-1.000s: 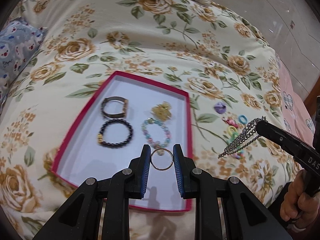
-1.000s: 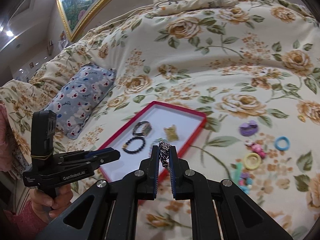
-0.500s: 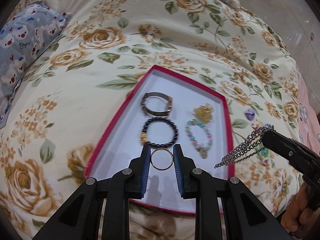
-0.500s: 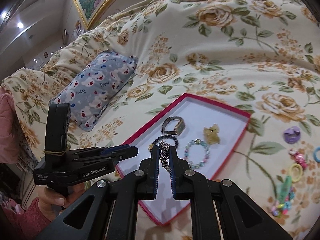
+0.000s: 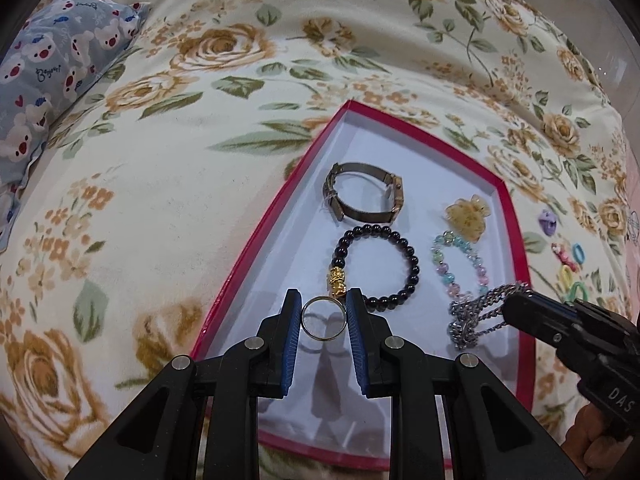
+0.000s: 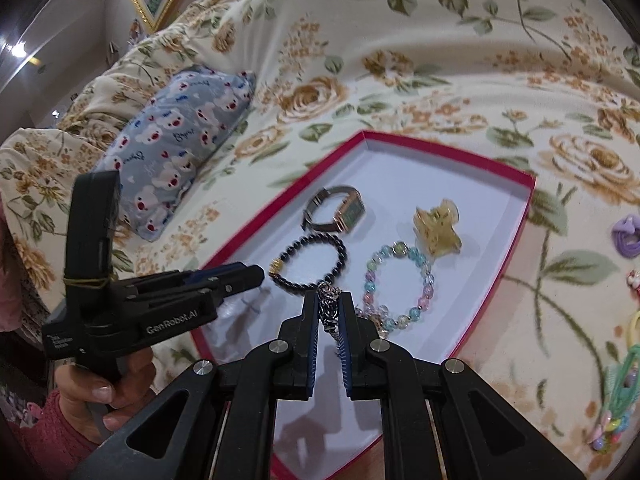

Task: Organize jewelry

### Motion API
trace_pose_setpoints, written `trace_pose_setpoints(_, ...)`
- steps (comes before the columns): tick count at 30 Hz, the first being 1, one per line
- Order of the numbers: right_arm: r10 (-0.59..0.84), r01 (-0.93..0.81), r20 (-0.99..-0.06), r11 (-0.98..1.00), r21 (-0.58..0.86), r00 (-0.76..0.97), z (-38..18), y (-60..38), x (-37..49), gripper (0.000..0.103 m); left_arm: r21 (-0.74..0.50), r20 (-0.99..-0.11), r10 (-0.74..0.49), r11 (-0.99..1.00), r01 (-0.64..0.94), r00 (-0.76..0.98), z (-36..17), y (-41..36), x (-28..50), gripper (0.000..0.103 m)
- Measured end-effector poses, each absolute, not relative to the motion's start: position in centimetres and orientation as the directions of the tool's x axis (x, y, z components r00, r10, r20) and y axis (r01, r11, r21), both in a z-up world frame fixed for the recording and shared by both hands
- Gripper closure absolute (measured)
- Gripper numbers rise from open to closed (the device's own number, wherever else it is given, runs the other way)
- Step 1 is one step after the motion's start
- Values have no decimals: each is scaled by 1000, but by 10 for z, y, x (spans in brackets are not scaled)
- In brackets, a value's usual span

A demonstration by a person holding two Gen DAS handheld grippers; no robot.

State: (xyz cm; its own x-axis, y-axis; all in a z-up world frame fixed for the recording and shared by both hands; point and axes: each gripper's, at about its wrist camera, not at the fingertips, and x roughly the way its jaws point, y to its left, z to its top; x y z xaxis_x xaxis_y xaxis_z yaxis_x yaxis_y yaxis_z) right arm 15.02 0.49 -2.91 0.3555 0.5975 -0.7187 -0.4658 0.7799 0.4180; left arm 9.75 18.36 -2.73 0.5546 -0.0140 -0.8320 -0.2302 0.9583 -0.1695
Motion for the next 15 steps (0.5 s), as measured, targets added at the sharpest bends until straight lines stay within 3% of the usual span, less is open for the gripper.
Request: trace_pose_setpoints(15, 566, -455, -765, 793, 404, 306, -53, 6, 157, 92, -101, -836, 31, 972, -211, 548, -36, 172, 105, 80)
